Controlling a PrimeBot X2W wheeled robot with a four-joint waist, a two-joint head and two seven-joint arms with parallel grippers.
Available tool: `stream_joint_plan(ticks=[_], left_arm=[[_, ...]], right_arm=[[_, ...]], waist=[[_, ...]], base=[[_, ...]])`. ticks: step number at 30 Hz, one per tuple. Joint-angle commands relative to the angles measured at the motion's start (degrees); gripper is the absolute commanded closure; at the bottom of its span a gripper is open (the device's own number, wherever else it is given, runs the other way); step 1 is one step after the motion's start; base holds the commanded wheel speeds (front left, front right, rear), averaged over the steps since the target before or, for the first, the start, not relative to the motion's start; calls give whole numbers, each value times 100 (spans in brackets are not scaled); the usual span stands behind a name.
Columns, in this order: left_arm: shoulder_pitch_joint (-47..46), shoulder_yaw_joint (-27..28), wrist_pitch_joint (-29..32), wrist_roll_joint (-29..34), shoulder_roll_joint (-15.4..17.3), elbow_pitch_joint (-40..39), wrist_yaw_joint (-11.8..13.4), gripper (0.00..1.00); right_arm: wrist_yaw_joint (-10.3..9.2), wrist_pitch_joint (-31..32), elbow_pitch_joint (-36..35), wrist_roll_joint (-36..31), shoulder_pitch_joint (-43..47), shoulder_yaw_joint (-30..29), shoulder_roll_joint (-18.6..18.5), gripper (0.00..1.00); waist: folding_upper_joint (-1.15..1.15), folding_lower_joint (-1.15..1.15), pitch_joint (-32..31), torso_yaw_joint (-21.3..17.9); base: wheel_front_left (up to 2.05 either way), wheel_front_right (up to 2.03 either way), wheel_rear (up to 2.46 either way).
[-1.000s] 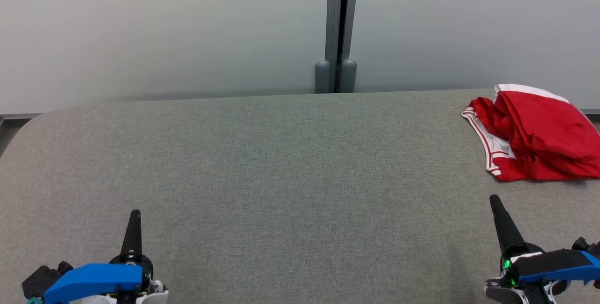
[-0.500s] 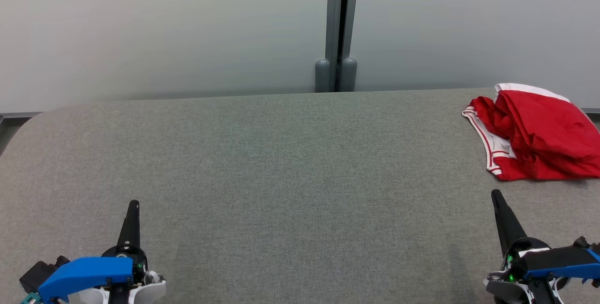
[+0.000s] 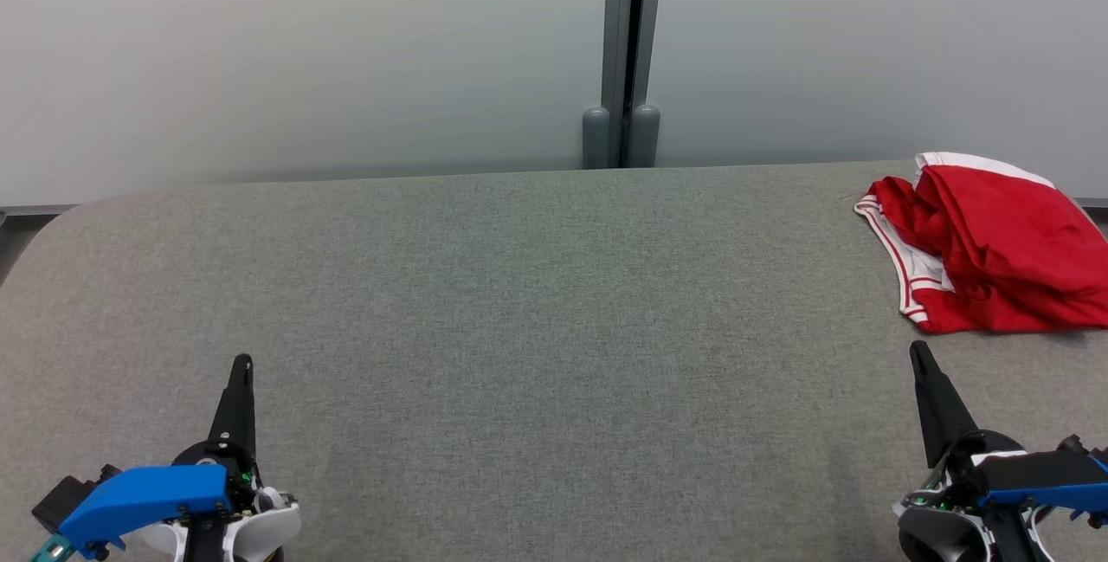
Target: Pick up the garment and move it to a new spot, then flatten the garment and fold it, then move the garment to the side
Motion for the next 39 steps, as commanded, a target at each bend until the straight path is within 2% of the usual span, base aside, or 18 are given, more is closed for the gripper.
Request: stream_joint_plan(ticks=[1, 15, 39], left_arm=[[-109, 36, 46, -126, -7, -45, -42, 100], [-163, 87, 177, -613, -12, -104, -66, 100], [-157, 84, 174, -590, -12, -100, -66, 100]], right_arm=[[2, 36, 3, 153, -80, -25, 5, 100], [2, 86, 23, 659, -139, -43, 9, 100], [2, 83, 21, 635, -135, -41, 9, 100]], waist=[[0, 0, 2, 1], [0, 0, 20, 3], [0, 0, 20, 3]], base=[[0, 0, 0], [0, 0, 0], [0, 0, 0]])
